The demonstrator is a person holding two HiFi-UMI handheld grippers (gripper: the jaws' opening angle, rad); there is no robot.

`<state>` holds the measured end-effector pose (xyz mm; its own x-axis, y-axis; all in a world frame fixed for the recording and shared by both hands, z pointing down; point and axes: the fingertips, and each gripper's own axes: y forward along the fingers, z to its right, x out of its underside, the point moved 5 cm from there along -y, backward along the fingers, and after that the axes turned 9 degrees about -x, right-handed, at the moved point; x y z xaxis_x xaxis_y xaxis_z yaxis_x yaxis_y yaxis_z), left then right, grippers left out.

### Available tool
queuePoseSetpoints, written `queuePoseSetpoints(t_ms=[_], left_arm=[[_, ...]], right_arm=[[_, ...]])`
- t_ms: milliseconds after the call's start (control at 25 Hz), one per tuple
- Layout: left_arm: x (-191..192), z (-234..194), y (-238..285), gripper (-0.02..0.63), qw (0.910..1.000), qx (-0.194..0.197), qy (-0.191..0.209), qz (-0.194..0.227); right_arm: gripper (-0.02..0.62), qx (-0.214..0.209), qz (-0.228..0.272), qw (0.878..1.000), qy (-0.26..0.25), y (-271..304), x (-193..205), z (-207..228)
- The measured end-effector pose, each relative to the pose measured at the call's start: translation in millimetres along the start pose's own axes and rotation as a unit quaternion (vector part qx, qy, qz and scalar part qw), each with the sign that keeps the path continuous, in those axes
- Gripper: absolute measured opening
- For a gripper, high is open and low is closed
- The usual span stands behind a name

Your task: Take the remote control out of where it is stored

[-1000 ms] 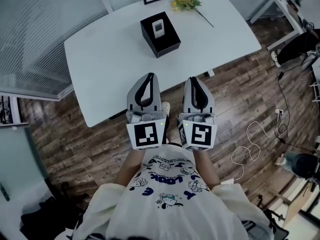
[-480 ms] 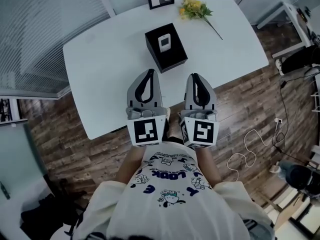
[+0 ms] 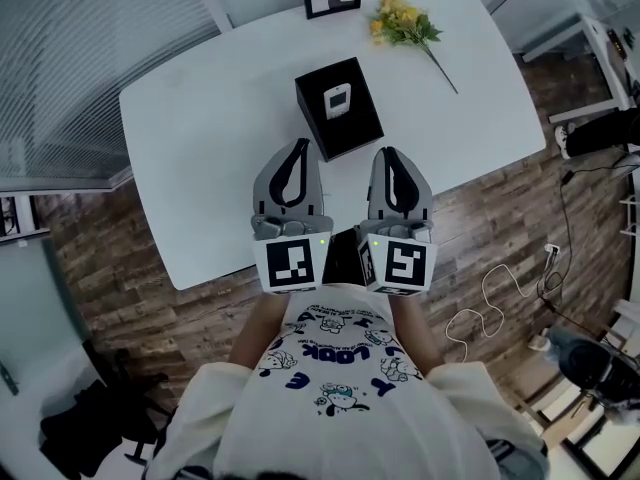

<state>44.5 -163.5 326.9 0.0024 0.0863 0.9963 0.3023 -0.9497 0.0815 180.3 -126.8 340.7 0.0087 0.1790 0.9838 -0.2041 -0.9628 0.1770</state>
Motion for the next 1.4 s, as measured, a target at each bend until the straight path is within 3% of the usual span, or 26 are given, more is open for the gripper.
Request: queuePoseSetpoints(t_ms=[440,880,1400], left_arm=[[20.2,-8.1,31.0,0.017,0.9989,-0.024,0.004,-0.04],[50.6,4.2,71.6,0.017,0.994,0.016,0.009,-0.108],[72.1,6.9,105.8,0.036,0.9895,0.024,0.008,-0.142]], right_arm=[[0.041,-0.028,-0.033,0.999,0.006,35.5,13.8,13.7],[0.041,-0.054,-0.054,0.997,0.012,71.2,22.7,40.2],[0.041,-0.085,-0.08,0.993,0.016,101.2,35.6,60.2]])
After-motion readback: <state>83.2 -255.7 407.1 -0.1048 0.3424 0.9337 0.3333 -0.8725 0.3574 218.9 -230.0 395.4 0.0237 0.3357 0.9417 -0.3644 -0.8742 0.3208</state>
